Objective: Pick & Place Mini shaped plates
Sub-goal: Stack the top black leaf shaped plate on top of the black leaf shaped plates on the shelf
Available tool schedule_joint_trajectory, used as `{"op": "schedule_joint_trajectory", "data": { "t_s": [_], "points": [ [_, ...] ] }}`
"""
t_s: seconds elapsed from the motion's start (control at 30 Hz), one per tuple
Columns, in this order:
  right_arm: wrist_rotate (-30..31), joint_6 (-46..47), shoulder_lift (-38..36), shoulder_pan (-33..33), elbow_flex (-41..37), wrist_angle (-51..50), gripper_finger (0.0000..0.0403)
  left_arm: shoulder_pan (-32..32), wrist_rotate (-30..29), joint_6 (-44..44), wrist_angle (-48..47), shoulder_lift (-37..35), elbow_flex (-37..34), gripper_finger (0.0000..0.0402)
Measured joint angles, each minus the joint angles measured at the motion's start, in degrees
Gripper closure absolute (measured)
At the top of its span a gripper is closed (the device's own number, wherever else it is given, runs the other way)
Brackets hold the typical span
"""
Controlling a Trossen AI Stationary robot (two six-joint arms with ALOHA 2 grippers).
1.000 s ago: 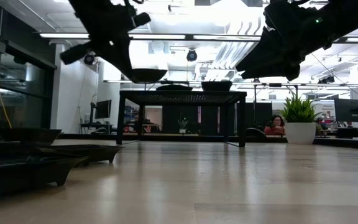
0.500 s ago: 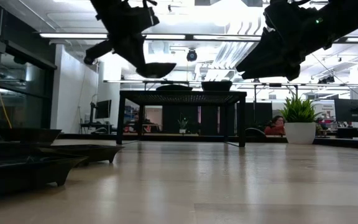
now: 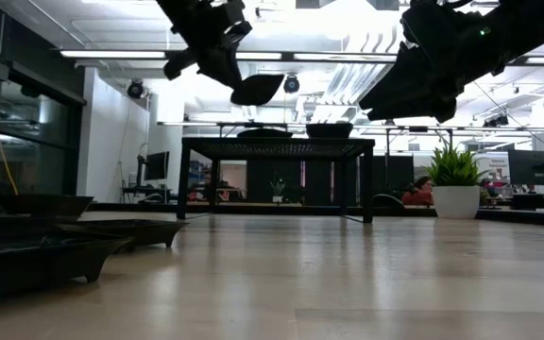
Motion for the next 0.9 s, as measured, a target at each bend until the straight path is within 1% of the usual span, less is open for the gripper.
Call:
{"op": "schedule_joint_trajectory", "data": {
  "t_s": [0.07,0.13,0.3,0.4,0.57,0.67,0.77,0.9],
  "points": [
    [0.00,-0.01,0.00,0.00,0.00,-0.02,0.0226,1.67,2.99,-0.07,0.61,0.00,0.45,0.0401],
    [0.00,-0.01,0.00,0.00,0.00,-0.02,0.0226,3.13,4.34,-0.90,1.95,0.00,0.43,0.0401],
    [0.00,0.00,0.00,0.00,0.00,-0.04,0.0226,5.44,5.24,-6.19,4.62,0.00,0.43,0.0401],
    [0.01,0.01,0.00,0.00,0.00,-0.04,0.0226,5.63,7.05,-6.65,6.56,0.00,0.43,0.0401],
    [0.17,0.01,0.00,0.00,0.00,-0.04,0.0226,5.59,7.16,-8.00,8.29,0.89,0.43,0.0401],
    [0.55,0.01,0.00,0.00,-0.01,-0.07,0.0226,5.59,7.12,-8.40,9.66,2.73,0.44,0.0401],
    [0.58,0.04,0.00,0.00,-0.02,-0.24,0.0226,5.52,5.31,-8.65,9.77,4.78,0.39,0.0401],
    [0.48,0.09,0.02,0.00,-0.04,-0.79,0.0226,4.49,-0.76,-7.93,10.01,6.13,0.39,0.0401]
  ]
}}
